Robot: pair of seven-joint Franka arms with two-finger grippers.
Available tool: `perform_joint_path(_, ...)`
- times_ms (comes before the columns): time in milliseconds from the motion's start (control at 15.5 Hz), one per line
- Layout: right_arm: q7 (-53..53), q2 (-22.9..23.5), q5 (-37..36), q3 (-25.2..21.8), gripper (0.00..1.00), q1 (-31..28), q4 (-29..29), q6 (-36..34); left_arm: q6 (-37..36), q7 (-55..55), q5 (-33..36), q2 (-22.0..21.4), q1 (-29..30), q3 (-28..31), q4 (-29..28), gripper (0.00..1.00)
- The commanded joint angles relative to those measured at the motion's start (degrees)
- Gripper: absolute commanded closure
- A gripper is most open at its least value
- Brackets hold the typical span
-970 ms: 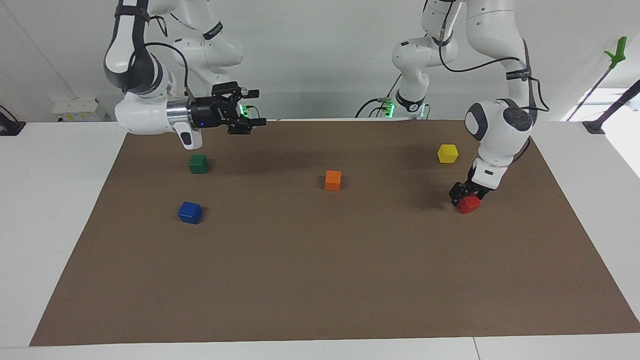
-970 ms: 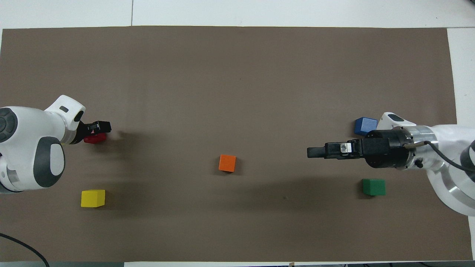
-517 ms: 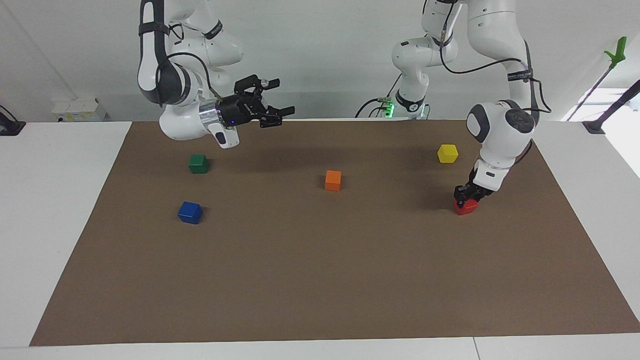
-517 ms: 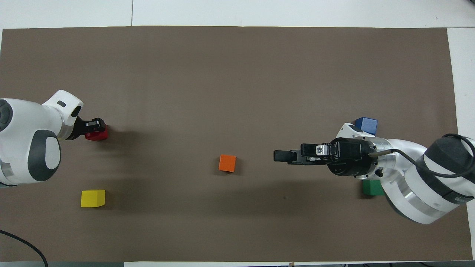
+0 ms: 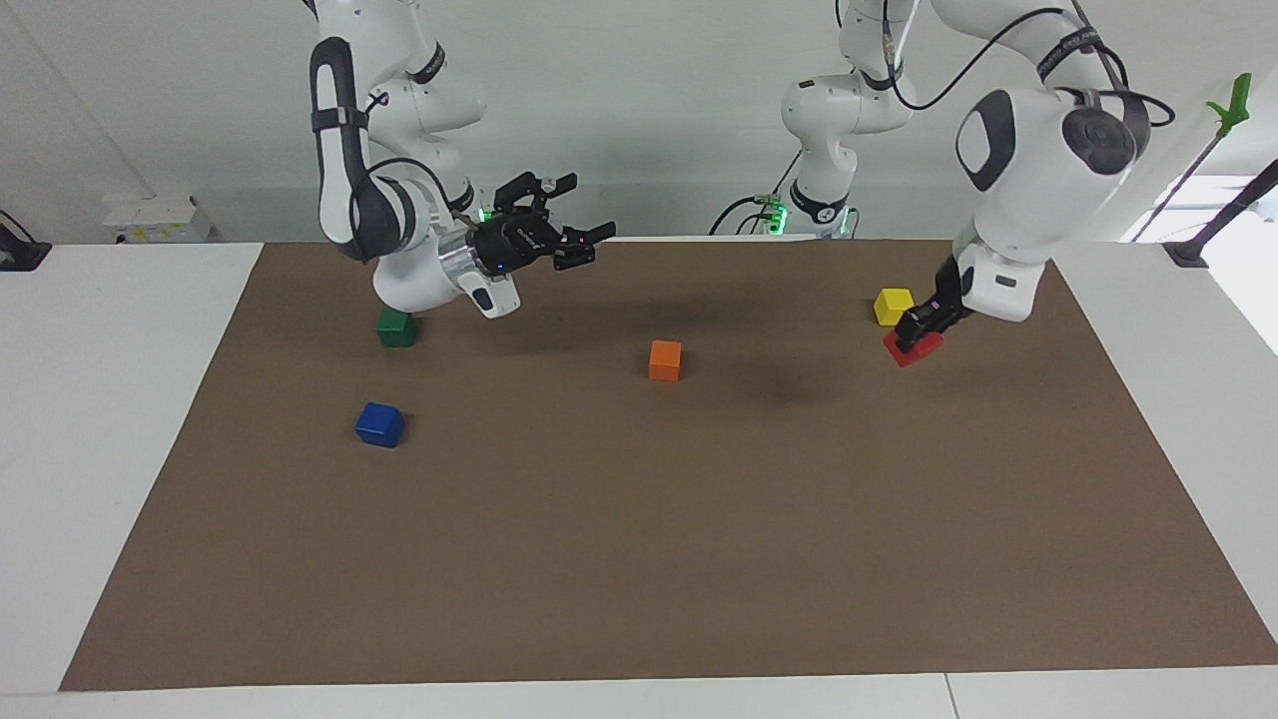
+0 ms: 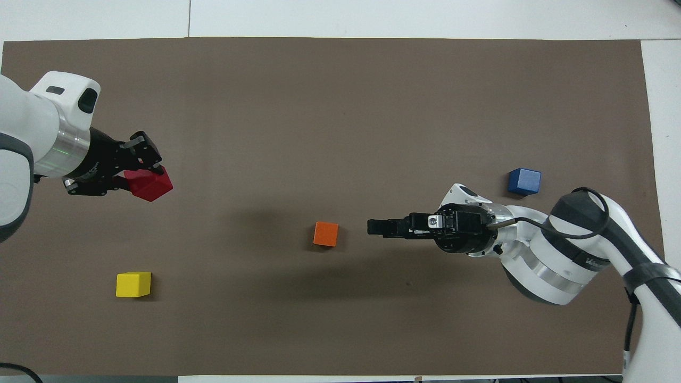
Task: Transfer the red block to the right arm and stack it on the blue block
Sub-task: 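Grasp and lift the red cube with the left gripper toward center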
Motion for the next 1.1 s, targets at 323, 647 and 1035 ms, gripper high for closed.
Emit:
perform_joint_path(323, -4.7, 6.9, 5.3, 0.4, 0.0, 3.0, 2.7, -3.8, -7.5, -50.3, -23.5, -8.6, -4.8, -0.6, 3.8, 1.0)
perform_joint_path(647, -4.6, 7.5, 10.3, 1.2, 0.0, 5.6, 4.9, -1.9, -5.3, -72.5, -24.8, -13.4, -5.2, -3.2, 2.0, 1.0)
perform_joint_path(1035, -5.2, 9.6, 14.7, 1.3, 0.0, 9.8, 8.9, 1.0, -0.3, -72.8, -33.9, -17.4, -5.3, -3.7, -4.9, 1.0)
